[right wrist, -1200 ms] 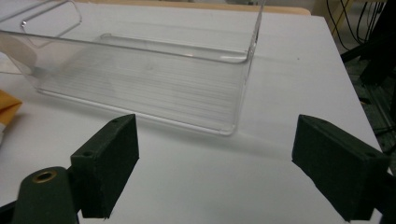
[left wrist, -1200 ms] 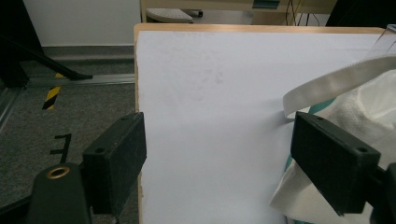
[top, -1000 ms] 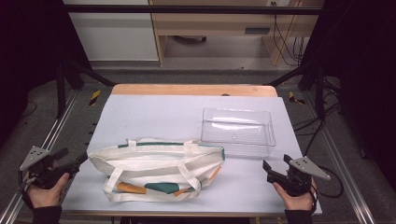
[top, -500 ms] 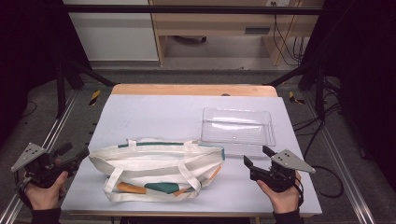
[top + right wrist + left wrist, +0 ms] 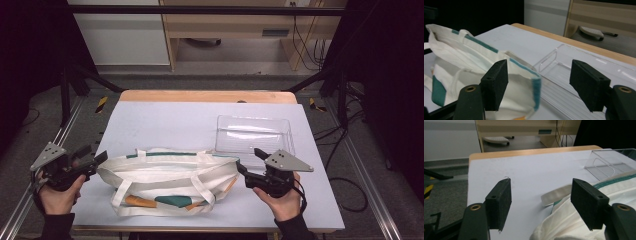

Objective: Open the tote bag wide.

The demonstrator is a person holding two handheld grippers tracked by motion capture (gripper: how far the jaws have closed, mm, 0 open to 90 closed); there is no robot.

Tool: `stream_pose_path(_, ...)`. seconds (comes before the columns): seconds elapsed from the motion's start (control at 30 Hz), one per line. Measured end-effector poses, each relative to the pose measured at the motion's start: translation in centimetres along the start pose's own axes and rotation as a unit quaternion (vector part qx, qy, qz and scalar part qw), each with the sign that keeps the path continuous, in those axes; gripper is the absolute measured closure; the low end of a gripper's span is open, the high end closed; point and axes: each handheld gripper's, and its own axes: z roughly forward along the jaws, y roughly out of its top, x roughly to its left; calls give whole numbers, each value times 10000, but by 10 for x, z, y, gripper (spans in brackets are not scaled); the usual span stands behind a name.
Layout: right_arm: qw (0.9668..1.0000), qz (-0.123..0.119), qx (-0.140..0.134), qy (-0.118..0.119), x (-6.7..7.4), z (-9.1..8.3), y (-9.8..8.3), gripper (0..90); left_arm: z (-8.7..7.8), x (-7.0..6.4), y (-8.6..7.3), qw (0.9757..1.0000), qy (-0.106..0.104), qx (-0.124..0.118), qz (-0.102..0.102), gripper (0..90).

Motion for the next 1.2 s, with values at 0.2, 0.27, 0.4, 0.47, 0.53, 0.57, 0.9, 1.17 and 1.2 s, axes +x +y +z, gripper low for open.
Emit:
stream_pose_path(0.2, 9988, -159, 127, 436, 26, 25, 4, 361, 14, -4, -7, 9990, -115, 398, 168, 399)
stream_pose_path(0.27, 9979, -251, 189, 561, 35, 31, 5, 373, 16, -4, -8, 9988, -128, 445, 166, 430)
stream_pose_path(0.4, 9951, -429, 361, 818, 53, 43, 4, 385, 25, -4, -13, 9973, -199, 676, 213, 487)
stream_pose_path(0.47, 9943, -452, 405, 872, 57, 46, 4, 389, 28, -5, -15, 9966, -211, 762, 244, 502)
stream_pose_path(0.53, 9929, -490, 459, 986, 64, 52, 4, 399, 31, -5, -17, 9959, -224, 837, 255, 518)
stream_pose_path(0.57, 9918, -506, 499, 1065, 68, 56, 4, 402, 31, -5, -18, 9958, -238, 854, 237, 536)
stream_pose_path(0.9, 9832, -655, 840, 1485, 101, 90, -1, 360, 36, 0, -26, 9928, -397, 1123, 97, 702)
stream_pose_path(1.17, 9788, -934, 1243, 1337, 114, 116, -12, 335, 33, -1, -24, 9925, -533, 1094, 76, 846)
stream_pose_path(1.2, 9784, -972, 1283, 1300, 114, 118, -13, 340, 33, -2, -24, 9926, -549, 1080, 56, 849)
